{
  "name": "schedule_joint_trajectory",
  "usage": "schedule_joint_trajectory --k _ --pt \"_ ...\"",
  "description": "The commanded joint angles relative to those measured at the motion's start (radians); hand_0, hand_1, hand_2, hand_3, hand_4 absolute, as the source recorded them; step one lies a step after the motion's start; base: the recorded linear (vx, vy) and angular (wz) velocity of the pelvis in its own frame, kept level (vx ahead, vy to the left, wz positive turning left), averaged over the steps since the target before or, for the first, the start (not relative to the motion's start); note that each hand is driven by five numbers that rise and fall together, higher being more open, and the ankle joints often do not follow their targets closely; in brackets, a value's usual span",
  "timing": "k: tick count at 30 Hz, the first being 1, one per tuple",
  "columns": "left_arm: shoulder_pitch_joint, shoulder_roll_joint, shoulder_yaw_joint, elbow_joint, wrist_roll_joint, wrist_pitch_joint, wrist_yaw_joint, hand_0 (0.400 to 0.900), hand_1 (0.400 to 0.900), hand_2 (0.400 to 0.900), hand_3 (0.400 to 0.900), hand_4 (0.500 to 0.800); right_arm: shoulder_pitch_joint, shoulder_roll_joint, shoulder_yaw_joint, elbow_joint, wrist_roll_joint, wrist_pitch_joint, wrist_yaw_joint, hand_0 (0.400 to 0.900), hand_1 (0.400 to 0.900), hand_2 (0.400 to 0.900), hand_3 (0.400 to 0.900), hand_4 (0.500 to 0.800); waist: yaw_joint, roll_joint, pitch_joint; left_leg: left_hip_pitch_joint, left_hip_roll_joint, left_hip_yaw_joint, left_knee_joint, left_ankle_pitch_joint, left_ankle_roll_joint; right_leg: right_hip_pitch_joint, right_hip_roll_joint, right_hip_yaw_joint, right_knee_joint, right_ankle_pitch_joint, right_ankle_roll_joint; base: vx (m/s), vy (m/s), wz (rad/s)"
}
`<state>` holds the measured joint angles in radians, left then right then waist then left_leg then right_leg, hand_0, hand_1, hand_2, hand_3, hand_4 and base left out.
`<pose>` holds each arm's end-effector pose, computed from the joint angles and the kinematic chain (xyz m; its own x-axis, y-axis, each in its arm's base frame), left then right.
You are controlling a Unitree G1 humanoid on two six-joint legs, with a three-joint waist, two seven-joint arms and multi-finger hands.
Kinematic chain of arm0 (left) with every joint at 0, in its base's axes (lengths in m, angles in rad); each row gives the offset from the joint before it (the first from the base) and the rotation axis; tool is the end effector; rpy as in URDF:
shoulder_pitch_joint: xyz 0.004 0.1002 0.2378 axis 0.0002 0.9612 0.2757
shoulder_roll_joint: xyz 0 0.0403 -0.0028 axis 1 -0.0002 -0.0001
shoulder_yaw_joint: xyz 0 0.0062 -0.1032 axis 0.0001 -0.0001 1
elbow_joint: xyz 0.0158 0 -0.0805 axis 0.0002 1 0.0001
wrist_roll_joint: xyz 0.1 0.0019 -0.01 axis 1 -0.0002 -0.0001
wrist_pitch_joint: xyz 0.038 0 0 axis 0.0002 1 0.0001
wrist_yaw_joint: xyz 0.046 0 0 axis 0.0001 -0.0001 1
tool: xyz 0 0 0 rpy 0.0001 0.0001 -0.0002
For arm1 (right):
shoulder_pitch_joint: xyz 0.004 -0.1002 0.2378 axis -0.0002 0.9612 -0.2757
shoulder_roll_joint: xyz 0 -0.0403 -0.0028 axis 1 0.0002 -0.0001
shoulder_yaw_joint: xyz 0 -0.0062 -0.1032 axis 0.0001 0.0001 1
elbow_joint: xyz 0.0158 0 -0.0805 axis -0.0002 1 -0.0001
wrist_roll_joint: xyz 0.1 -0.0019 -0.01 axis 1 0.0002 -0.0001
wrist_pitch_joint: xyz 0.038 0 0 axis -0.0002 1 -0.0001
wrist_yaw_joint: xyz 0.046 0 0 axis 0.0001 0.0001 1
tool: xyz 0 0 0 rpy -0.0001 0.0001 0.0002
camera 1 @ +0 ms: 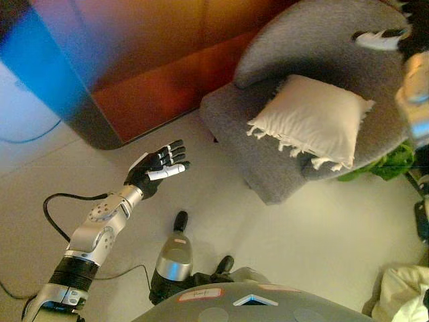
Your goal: Pick up the pillow and put it on the sofa.
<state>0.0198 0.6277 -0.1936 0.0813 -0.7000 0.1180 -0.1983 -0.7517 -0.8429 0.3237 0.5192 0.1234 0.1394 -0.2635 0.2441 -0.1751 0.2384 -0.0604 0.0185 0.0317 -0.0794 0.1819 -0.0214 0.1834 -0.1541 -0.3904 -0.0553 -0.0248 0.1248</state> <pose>0.1933 0.2394 0.0396 0.9082 -0.3017 -0.2900 0.2735 0.9524 -0.1344 0.3130 -0.2748 0.1859 0.9342 -0.2682 0.2351 0.3558 0.6542 -0.6674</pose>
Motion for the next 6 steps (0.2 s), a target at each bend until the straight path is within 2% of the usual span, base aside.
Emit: schedule_joint_trajectory --k 1,6 --pt "-0.025 -0.066 -0.007 -0.023 0.017 -0.126 0.005 0.9 0.9 0.9 0.9 0.8 0.092 -0.021 -0.061 -0.107 -0.026 -0.082 -0.076 0.9 0.9 0.9 0.9 0.8 -0.055 0.061 -0.131 0.096 0.016 0.048 -0.008 -0.175 0.016 -0.09 0.008 0.02 0.043 0.063 0.018 -0.09 0.073 -0.31" --pt "-0.017 -0.106 0.012 0.005 0.032 -0.158 0.011 0.9 0.9 0.9 0.9 0.8 0.324 0.103 -0.137 -0.296 -0.075 -0.127 -0.063 0.9 0.9 0.9 0.9 0.8 -0.113 0.083 -0.141 0.115 0.019 0.09 -0.008 -0.185 0.023 -0.101 0.006 0.057 0.051 0.069 0.022 -0.09 0.051 -0.26"
